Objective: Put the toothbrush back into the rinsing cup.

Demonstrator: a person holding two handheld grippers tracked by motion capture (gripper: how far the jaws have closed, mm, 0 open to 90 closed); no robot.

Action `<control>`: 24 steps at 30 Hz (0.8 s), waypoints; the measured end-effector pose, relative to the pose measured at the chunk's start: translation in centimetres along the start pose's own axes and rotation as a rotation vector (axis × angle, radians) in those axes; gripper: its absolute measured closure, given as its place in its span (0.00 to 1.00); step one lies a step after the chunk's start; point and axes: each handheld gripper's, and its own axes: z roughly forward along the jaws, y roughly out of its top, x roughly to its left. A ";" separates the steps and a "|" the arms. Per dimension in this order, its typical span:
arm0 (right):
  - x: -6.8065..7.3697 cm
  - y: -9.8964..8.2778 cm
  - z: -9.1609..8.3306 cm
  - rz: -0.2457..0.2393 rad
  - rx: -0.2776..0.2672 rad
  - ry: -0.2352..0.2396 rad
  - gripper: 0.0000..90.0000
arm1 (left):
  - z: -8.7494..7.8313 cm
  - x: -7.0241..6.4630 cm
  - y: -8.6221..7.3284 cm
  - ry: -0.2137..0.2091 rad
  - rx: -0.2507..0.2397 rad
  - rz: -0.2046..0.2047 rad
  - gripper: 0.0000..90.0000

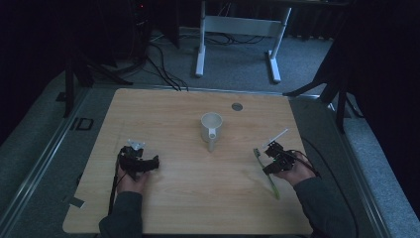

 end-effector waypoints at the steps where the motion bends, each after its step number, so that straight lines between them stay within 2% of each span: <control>1: -0.1 0.0 0.0 0.000 -0.006 0.001 0.89 | 0.0 0.0 0.0 0.000 0.000 0.001 0.08; 14: -0.3 0.3 -1.2 0.020 -0.076 0.002 0.90 | 0.0 0.0 0.0 0.000 0.000 0.000 0.08; 24: -0.1 0.7 -2.2 0.012 -0.123 -0.014 0.90 | 0.0 0.0 0.0 0.000 -0.001 -0.001 0.08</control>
